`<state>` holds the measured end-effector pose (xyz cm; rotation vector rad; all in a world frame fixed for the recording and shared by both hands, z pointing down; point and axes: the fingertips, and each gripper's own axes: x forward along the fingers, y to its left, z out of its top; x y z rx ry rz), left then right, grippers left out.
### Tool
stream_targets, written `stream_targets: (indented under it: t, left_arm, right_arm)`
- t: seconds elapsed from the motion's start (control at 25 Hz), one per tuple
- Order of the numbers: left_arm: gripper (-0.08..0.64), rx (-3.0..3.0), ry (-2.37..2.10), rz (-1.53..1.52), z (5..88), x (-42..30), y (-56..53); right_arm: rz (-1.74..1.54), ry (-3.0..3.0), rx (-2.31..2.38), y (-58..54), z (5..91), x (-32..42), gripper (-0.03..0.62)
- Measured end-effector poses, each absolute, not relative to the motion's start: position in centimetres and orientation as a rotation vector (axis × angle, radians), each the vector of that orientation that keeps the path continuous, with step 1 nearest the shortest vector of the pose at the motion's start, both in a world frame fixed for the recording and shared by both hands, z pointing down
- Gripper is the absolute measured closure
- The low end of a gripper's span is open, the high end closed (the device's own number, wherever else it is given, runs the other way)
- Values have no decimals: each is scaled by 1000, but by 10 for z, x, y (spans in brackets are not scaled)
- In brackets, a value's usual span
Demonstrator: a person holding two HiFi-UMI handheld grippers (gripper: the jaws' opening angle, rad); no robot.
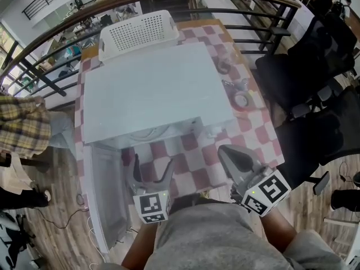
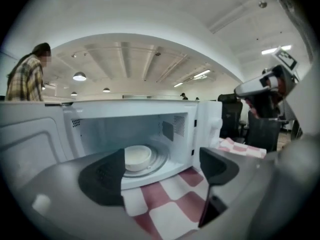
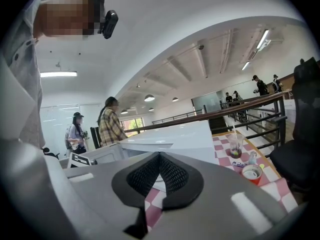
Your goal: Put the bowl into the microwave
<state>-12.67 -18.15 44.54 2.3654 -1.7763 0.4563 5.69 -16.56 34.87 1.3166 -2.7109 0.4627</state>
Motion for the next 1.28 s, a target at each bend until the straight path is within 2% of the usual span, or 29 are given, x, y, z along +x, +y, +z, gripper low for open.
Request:
stream_targets:
  t: [0.2,0.44,0.6,1.28]
  left_arm:
    - [143,2434,-1771,421,414,-115,-150]
    - [352,2458,-1821,343,383,-91,-133]
    - [549,2434,-1865,277,368,-79,-124]
    - [549,2461,-1864,226,345,-49,-87]
  right_arm:
    - [452,-2744,1282,-160,345,63,592]
    - [442,-2771,1252,-154,337,82,592]
    - [469,-2775,1231,-144,344,94,592]
    - [561,-2786,1182,-105,363,111,592]
